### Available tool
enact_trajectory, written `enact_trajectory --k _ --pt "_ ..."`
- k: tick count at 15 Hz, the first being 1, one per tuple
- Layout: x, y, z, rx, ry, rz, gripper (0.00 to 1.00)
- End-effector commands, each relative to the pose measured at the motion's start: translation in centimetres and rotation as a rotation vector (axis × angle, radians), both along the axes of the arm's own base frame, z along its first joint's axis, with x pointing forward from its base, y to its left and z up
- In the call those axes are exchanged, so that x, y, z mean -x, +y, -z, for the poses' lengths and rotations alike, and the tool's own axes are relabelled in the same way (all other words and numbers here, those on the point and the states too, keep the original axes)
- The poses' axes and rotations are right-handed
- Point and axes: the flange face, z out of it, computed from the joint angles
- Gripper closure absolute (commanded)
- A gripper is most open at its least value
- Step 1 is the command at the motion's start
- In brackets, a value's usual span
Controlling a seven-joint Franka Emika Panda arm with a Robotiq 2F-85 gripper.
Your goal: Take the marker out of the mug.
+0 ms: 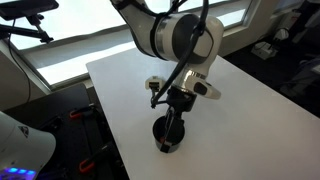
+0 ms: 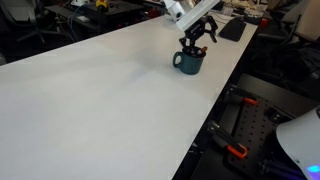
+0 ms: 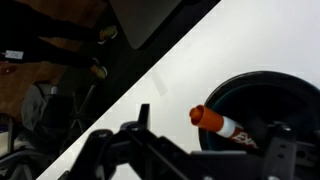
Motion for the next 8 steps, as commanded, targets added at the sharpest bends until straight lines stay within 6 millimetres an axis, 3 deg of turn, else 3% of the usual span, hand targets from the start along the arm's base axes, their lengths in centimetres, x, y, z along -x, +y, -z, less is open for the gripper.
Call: enact_trajectory --k 1,6,7,8 --pt "0.23 -0.40 1.34 0.022 0.010 -0.016 0.37" --pt "0.18 -0.56 2.23 0.022 0.009 -0.031 0.75" --pt "0.21 -0.52 2.19 0.027 0.012 -0.036 0.81" --pt "0.29 -0.51 2.18 0.025 0.010 -0.046 0.78"
